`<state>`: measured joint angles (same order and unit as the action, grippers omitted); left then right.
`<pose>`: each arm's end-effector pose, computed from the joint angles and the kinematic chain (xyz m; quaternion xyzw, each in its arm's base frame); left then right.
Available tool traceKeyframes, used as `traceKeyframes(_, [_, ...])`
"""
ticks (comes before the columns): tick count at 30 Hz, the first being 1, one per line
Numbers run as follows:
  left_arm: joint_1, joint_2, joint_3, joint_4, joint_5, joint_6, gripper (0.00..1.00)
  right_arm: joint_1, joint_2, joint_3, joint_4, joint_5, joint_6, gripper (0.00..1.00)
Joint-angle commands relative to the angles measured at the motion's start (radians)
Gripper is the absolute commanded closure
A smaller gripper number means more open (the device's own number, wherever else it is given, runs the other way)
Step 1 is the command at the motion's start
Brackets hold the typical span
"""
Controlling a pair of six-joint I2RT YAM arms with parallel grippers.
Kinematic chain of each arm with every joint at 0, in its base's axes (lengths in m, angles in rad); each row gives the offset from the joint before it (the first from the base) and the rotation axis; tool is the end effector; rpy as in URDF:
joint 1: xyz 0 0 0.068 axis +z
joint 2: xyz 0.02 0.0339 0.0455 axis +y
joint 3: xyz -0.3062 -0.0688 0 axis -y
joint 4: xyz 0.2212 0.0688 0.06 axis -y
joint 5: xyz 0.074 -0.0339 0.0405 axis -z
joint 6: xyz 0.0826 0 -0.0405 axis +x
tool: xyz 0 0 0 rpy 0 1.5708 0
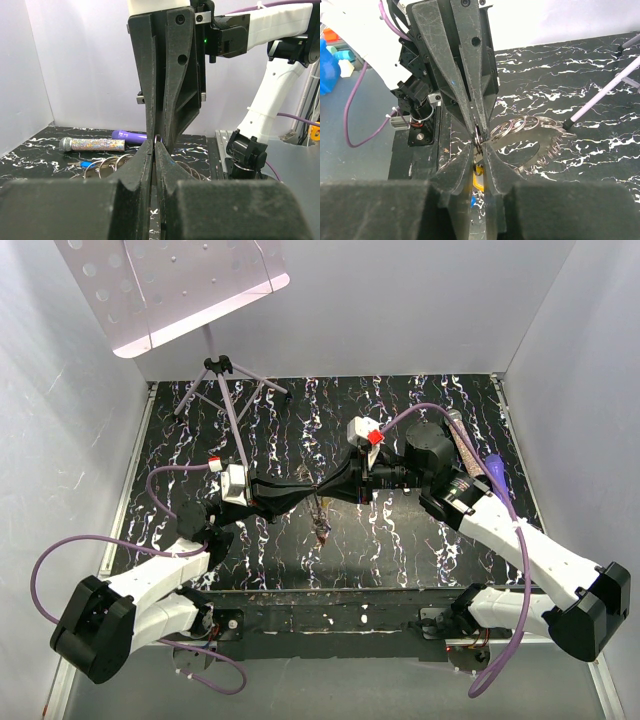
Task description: Put the keys on the keyring
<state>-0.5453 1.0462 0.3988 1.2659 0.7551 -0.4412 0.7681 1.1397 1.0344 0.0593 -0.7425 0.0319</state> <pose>0.1319 -0.1462 0.3708 0.3494 0.4085 -0.5400 0.6477 0.1432 0.2160 0.4219 -0.4763 0.5386 0.4923 0.4906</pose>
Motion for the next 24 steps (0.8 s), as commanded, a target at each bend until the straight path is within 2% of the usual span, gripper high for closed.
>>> traceKeyframes(1, [-0.002,-0.02,-0.005,0.052,-0.037,-0.004,1.0,0.008,-0.001,0.049,0.016,-0.011,-0.02,0.85])
traceKeyframes(3, [-0.002,-0.018,-0.005,0.056,-0.037,-0.01,1.0,0.008,-0.001,0.049,0.014,-0.015,-0.026,0.94])
traceKeyframes(5, [-0.004,-0.015,-0.006,0.062,-0.037,-0.016,1.0,0.008,-0.001,0.049,0.013,-0.021,-0.029,0.99])
traceKeyframes(14, [-0.002,0.017,0.006,0.078,0.001,-0.094,0.99,0.007,-0.011,0.055,-0.032,-0.037,-0.084,0.99])
traceKeyframes(16, [-0.002,0.017,0.005,0.075,0.007,-0.126,0.87,0.005,-0.018,0.056,-0.058,-0.037,-0.121,0.99])
traceKeyframes(19, [0.004,-0.009,0.014,0.02,0.03,-0.14,0.76,0.005,-0.032,0.061,-0.16,-0.04,-0.185,0.99])
traceKeyframes(20, [0.01,-0.027,0.021,-0.02,0.045,-0.143,0.68,0.002,-0.035,0.064,-0.188,-0.043,-0.207,0.99])
traceKeyframes(24, [0.042,-0.124,0.095,-0.383,0.09,-0.078,0.39,-0.023,-0.035,0.084,-0.33,-0.08,-0.273,0.99])
